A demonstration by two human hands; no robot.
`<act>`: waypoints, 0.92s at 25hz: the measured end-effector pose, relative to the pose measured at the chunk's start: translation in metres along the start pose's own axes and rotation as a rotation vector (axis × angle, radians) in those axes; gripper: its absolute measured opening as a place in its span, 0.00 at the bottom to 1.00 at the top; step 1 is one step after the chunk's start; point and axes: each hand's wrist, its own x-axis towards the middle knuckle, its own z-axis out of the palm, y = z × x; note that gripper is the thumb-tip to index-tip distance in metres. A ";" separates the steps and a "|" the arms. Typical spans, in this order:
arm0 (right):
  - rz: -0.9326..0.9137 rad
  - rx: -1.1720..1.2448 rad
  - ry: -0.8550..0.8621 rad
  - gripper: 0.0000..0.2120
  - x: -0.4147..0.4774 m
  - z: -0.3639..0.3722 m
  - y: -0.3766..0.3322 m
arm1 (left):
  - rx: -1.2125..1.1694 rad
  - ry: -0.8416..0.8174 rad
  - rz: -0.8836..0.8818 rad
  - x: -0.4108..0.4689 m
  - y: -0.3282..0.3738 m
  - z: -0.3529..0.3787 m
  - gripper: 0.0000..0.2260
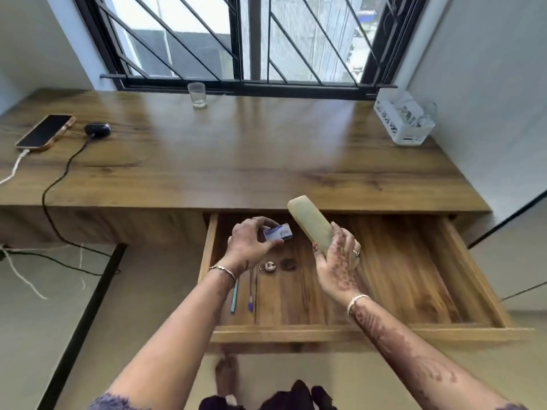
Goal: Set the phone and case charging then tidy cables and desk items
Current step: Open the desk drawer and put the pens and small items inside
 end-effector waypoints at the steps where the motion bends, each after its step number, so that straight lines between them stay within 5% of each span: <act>1: 0.005 -0.012 -0.004 0.29 -0.008 -0.003 0.008 | 0.014 -0.023 -0.011 -0.012 -0.004 0.006 0.13; 9: 0.245 -0.110 -0.127 0.28 -0.023 0.001 0.039 | 0.336 -0.146 -0.082 -0.054 -0.029 0.032 0.18; 16: 0.477 -0.149 -0.168 0.28 -0.010 0.032 0.035 | 0.632 -0.293 0.043 -0.050 -0.030 0.062 0.18; 23: 0.599 -0.117 -0.253 0.43 -0.005 0.041 0.045 | 0.662 -0.312 0.064 -0.044 -0.036 0.073 0.19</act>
